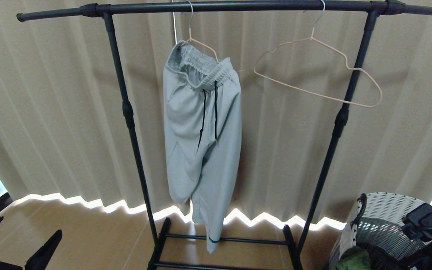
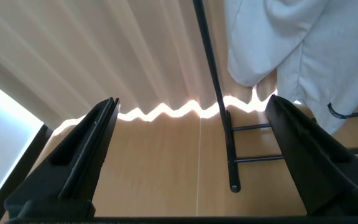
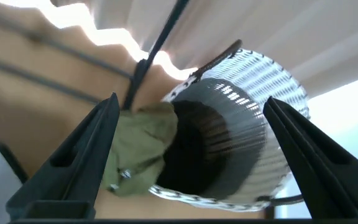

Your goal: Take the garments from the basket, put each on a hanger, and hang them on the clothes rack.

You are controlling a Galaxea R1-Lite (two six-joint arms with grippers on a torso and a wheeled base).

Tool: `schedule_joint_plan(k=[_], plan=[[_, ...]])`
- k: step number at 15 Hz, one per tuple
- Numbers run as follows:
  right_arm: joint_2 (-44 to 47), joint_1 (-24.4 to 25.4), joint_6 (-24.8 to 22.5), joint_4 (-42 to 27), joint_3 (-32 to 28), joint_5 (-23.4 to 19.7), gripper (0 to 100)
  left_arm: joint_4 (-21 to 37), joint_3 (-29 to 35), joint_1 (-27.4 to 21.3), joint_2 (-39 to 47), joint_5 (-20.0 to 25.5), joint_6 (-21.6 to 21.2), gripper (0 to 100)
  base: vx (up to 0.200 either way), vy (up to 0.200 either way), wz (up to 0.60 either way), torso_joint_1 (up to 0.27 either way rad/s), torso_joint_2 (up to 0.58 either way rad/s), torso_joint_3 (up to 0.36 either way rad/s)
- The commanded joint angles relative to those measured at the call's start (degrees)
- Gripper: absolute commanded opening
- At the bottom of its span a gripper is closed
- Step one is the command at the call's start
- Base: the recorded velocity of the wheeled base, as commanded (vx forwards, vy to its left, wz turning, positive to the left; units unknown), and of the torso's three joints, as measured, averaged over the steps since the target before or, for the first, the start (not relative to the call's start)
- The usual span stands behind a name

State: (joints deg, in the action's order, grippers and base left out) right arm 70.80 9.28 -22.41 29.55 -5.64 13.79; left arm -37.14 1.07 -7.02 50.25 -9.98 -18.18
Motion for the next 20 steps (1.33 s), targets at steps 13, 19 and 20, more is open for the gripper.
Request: schedule_joint_plan(k=[13,19,20], plan=[[40.82,8.13,-4.49,0.42,-7.01,5.90,100,0.14,-0.98,-3.88,-2.26,-0.04,-1.51,100,0.000,0.000,0.00,0.000,0.00,0.000],[47.59,6.10,-4.58,0.33,-11.93,8.62,100,0.49,-0.98,-3.88,-2.35,-0.04,-1.51,100,0.000,0.000,0.00,0.000,0.00,0.000],[48.11,5.84,-4.58,0.33,-12.72,8.89,100,0.49,-0.98,-3.88,-2.35,-0.04,-1.51,100,0.000,0.000,0.00,0.000,0.00,0.000]])
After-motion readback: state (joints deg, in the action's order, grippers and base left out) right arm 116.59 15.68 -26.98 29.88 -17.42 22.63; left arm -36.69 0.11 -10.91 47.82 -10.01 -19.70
